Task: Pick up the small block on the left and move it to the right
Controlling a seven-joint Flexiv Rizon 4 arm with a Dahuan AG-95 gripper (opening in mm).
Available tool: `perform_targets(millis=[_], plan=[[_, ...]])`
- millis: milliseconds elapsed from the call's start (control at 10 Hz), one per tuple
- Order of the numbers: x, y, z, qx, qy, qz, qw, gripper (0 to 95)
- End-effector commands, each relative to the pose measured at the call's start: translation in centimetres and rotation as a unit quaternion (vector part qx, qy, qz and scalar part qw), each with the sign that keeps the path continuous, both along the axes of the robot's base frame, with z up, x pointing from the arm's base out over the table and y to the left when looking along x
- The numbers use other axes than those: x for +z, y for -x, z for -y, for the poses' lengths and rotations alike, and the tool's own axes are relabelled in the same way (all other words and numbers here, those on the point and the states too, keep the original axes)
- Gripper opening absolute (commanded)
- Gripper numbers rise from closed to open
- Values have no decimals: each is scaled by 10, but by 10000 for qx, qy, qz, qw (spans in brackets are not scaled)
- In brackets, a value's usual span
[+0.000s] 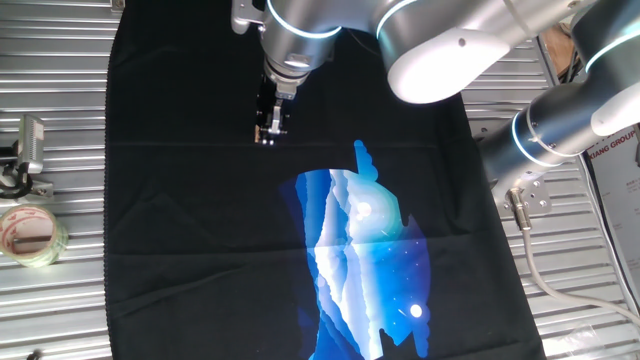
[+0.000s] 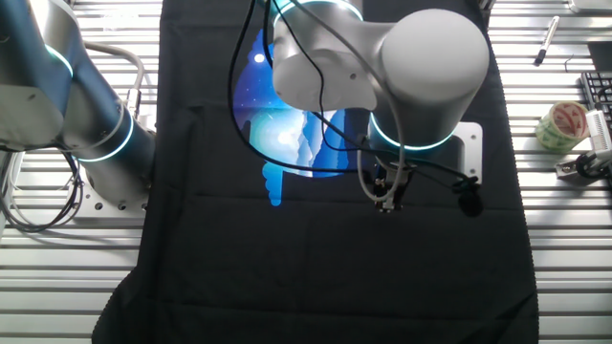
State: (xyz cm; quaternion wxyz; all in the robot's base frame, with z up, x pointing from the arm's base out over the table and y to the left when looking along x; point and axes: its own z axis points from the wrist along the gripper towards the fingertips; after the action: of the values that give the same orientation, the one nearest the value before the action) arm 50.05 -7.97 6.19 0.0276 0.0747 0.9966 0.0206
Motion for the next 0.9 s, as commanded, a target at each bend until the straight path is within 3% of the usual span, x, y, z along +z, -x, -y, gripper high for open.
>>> perform_targets(millis=[100, 900], plan=[[-1, -1, -1, 3, -32, -5, 10000, 0], [-1, -1, -1, 214, -85, 24, 9997, 0]])
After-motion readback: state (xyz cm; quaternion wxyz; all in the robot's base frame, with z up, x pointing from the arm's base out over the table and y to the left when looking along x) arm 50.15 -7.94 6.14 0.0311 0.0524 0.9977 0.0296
